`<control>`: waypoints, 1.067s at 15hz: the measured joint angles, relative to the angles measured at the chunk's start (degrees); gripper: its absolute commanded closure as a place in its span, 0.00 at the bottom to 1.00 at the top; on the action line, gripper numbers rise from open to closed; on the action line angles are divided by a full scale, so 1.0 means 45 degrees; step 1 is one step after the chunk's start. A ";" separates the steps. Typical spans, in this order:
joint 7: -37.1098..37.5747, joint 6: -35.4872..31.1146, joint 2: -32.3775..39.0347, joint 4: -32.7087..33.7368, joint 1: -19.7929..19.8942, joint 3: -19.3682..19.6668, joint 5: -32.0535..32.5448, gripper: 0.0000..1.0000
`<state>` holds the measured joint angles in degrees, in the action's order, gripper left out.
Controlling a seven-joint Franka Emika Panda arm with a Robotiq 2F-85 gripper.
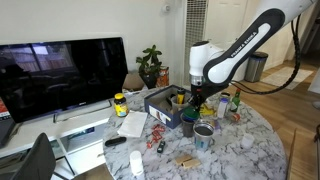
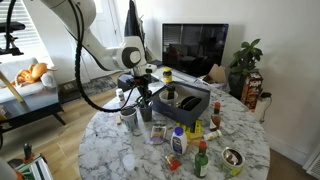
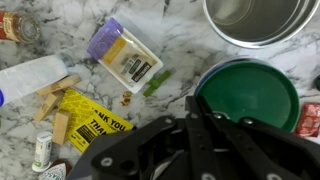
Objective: Put the green lid on top of the blue lid then stack them up together
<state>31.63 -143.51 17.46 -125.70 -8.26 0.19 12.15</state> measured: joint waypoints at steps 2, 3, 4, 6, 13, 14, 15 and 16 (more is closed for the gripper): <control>0.0290 0.0002 0.0125 0.0080 -0.0136 0.0245 0.0168 0.99; 0.0386 0.0011 0.0174 0.0114 -0.0193 0.0348 0.0199 0.99; 0.0459 0.0021 0.0217 0.0140 -0.0242 0.0433 0.0209 0.99; 0.0565 0.0043 0.0302 0.0191 -0.0306 0.0539 0.0210 0.99; 0.0825 0.0046 0.0549 0.0468 -0.0420 0.0682 0.0210 0.99; 0.0860 0.0048 0.0579 0.0534 -0.0437 0.0706 0.0210 0.99; 0.0898 0.0049 0.0611 0.0601 -0.0457 0.0732 0.0210 0.99; 0.0928 0.0049 0.0642 0.0657 -0.0472 0.0752 0.0210 0.99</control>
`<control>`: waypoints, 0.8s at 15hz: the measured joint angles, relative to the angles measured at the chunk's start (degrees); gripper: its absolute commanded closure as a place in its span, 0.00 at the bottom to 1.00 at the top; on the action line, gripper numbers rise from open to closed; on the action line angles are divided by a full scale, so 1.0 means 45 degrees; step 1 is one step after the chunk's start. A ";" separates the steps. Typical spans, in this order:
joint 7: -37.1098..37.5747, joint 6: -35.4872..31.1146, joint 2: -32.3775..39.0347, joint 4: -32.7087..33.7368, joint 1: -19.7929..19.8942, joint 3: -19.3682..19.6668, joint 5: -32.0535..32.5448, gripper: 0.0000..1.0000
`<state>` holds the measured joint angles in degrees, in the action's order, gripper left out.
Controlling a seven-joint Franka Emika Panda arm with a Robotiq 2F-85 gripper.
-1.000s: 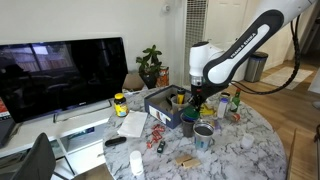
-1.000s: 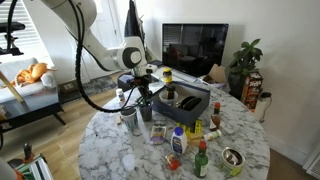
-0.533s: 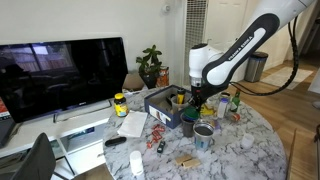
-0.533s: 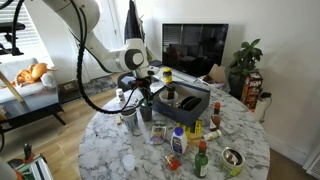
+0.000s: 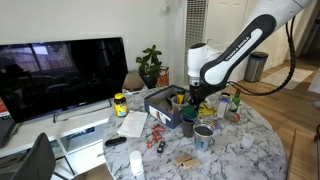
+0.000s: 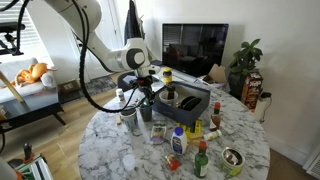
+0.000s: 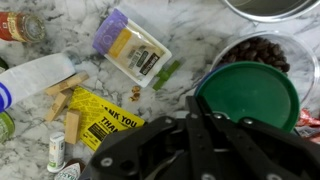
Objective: Put the green lid on top of the blue lid then stack them up together
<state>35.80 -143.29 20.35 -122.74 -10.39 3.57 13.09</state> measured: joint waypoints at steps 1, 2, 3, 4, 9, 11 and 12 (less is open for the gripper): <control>0.0025 0.0000 0.0029 0.0048 -0.0013 0.0014 0.0000 0.99; 0.0040 0.0014 0.0059 0.0092 -0.0028 0.0024 0.0000 0.83; 0.0042 0.0060 0.0092 0.0132 -0.0040 0.0029 0.0000 0.70; 0.0048 0.0151 0.0121 0.0165 -0.0049 0.0031 0.0000 0.64; 0.0327 0.0440 0.0072 0.0306 -0.0140 0.0205 0.0122 0.27; 0.0454 0.0440 -0.0120 0.0309 -0.0156 0.0305 0.0327 0.12; 0.0497 0.0440 -0.0276 0.0305 -0.0155 0.0341 0.0439 0.05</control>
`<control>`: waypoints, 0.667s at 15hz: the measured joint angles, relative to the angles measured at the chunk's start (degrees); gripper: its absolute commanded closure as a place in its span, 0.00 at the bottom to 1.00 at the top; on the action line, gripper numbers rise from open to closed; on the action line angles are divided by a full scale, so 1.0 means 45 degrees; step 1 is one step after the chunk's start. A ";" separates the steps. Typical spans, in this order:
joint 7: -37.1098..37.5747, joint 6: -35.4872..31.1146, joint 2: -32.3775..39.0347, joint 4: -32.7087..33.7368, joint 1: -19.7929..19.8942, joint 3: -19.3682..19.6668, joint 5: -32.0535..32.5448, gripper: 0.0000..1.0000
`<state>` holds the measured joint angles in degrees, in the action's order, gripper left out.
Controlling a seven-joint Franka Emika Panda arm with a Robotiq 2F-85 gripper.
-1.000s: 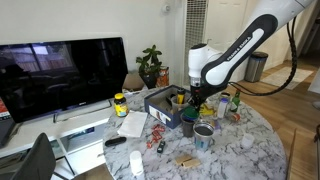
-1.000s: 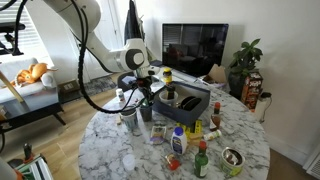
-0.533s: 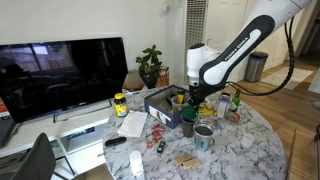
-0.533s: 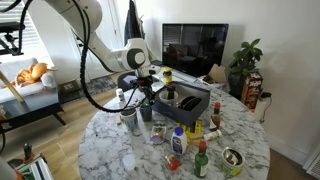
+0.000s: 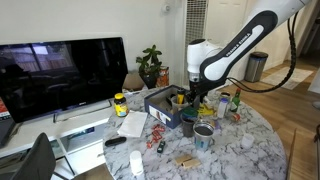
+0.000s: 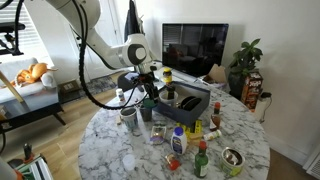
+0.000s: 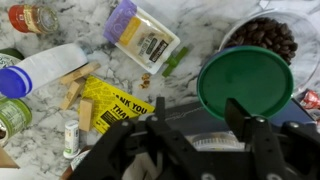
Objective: Put the green lid on top of the blue lid then stack them up together
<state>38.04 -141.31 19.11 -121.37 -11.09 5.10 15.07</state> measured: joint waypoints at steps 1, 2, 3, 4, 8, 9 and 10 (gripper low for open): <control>0.0009 0.0000 -0.0191 -0.0018 0.0001 0.0021 0.0084 0.00; 0.0009 0.0000 -0.0434 -0.0058 0.0003 0.0027 0.0155 0.00; 0.0008 0.0000 -0.0728 -0.0126 0.0006 0.0028 0.0229 0.00; 0.0006 0.0000 -0.1065 -0.0230 0.0009 0.0025 0.0273 0.00; -0.0033 -0.0108 -0.2802 -0.1209 0.0167 -0.0131 0.0281 0.00; -0.0035 -0.0179 -0.3243 -0.1545 0.0248 -0.0224 0.0252 0.00; -0.0063 -0.0298 -0.3655 -0.1910 0.0350 -0.0349 0.0150 0.00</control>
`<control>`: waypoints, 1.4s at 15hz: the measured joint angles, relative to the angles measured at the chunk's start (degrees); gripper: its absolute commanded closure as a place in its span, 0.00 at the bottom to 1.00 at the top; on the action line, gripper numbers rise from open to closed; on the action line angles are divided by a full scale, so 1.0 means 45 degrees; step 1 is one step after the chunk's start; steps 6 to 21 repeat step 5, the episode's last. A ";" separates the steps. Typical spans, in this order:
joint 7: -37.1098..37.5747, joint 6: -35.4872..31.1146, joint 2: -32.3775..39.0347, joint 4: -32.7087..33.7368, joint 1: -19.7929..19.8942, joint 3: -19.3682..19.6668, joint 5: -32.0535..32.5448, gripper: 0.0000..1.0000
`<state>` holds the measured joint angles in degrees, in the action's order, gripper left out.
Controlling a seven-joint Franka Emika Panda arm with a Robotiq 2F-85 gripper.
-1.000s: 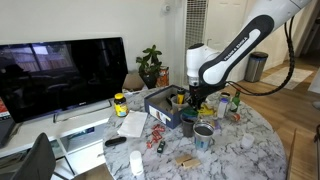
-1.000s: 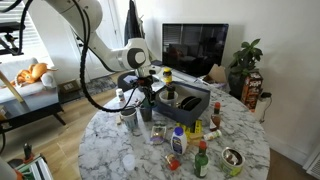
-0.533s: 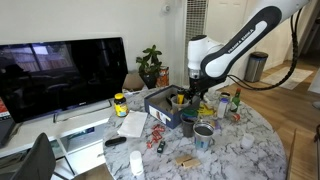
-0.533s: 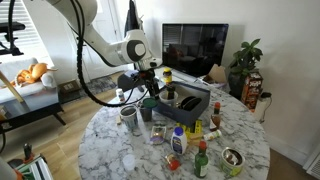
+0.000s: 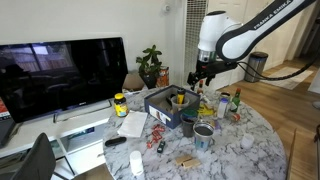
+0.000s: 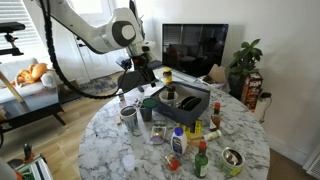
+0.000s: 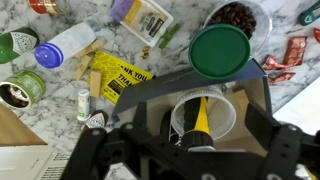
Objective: Put the green lid on top of the blue lid then stack them up together
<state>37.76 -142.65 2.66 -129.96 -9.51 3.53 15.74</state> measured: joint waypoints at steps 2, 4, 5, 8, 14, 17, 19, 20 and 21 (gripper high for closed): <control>-0.0214 -0.0601 -0.0660 -0.0822 0.0199 -0.0254 -0.0601 0.00; -0.0326 -0.1122 -0.0972 -0.1456 0.0334 -0.0428 -0.0999 0.00; -0.0332 -0.1218 -0.1016 -0.1583 0.0359 -0.0453 -0.1065 0.00; -0.0332 -0.1218 -0.1016 -0.1583 0.0359 -0.0453 -0.1065 0.00; -0.0332 -0.1218 -0.1016 -0.1583 0.0359 -0.0453 -0.1065 0.00; -0.0332 -0.1218 -0.1016 -0.1583 0.0359 -0.0453 -0.1065 0.00; -0.0332 -0.1218 -0.1016 -0.1583 0.0359 -0.0453 -0.1065 0.00; -0.0332 -0.1218 -0.1016 -0.1583 0.0359 -0.0453 -0.1065 0.00; -0.0332 -0.1218 -0.1016 -0.1583 0.0359 -0.0453 -0.1065 0.00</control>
